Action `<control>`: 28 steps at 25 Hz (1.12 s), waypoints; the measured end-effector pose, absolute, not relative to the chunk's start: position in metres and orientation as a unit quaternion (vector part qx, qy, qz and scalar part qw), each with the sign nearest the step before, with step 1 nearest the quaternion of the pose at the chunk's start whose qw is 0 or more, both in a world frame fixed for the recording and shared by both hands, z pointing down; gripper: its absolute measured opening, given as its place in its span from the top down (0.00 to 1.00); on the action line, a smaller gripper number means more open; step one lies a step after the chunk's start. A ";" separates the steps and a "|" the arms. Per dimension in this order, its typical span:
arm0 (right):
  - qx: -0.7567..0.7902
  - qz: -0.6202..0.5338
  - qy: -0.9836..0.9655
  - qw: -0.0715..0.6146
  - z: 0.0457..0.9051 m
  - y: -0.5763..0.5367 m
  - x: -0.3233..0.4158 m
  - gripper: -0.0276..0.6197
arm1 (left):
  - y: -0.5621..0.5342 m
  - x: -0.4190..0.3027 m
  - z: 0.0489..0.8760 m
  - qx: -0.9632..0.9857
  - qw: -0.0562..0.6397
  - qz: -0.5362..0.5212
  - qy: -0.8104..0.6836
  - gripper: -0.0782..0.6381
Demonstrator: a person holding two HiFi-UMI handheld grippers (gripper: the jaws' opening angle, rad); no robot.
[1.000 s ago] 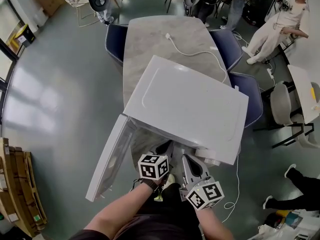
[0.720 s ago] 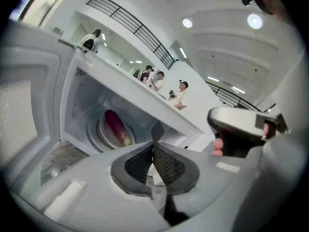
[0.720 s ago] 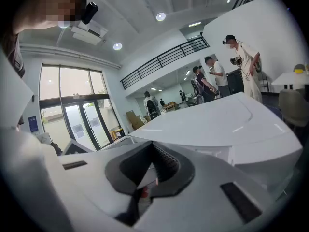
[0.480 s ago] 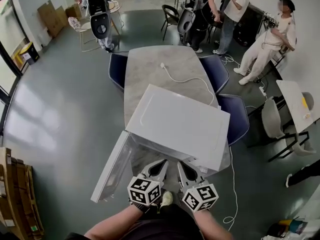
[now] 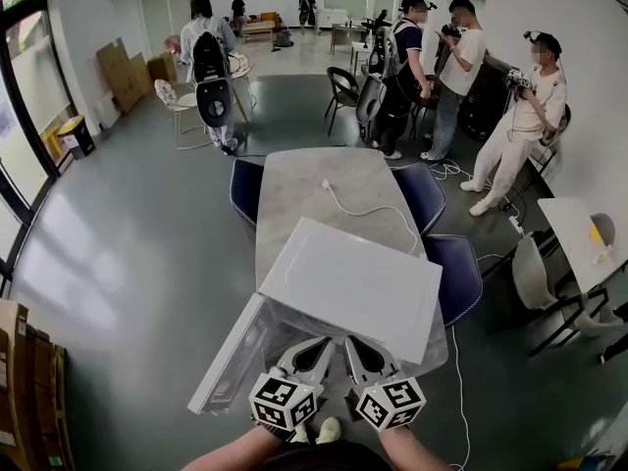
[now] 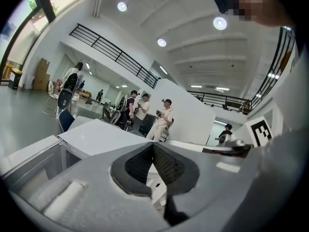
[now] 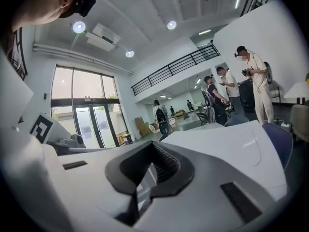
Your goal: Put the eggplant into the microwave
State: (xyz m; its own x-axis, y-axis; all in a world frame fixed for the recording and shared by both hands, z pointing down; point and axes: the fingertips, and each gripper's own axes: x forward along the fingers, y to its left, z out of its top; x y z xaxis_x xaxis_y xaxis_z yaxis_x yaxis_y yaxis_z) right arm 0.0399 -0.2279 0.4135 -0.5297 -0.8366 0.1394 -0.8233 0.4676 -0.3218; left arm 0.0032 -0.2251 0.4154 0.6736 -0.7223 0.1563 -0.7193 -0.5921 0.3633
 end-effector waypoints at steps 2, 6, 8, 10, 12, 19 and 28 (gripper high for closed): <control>-0.481 -0.167 0.860 0.018 0.404 -0.227 0.038 0.95 | -0.223 0.005 0.407 0.893 0.193 -0.009 -0.406 0.88; -0.480 -0.146 0.865 0.021 0.388 -0.226 0.037 0.95 | -0.222 0.004 0.392 0.892 0.175 -0.023 -0.416 0.88; -0.479 -0.140 0.866 0.023 0.382 -0.225 0.038 0.95 | -0.221 0.004 0.384 0.893 0.167 -0.029 -0.417 0.88; -0.478 -0.135 0.868 0.025 0.379 -0.223 0.039 0.95 | -0.219 0.006 0.379 0.894 0.161 -0.033 -0.416 0.88; -0.475 -0.132 0.869 0.027 0.377 -0.222 0.039 0.95 | -0.217 0.009 0.376 0.896 0.157 -0.033 -0.415 0.88; -0.469 -0.129 0.873 0.030 0.373 -0.217 0.034 0.95 | -0.212 0.003 0.371 0.891 0.155 -0.039 -0.425 0.88; -0.462 -0.135 0.876 0.030 0.378 -0.214 0.035 0.95 | -0.208 0.002 0.378 0.885 0.165 -0.036 -0.434 0.88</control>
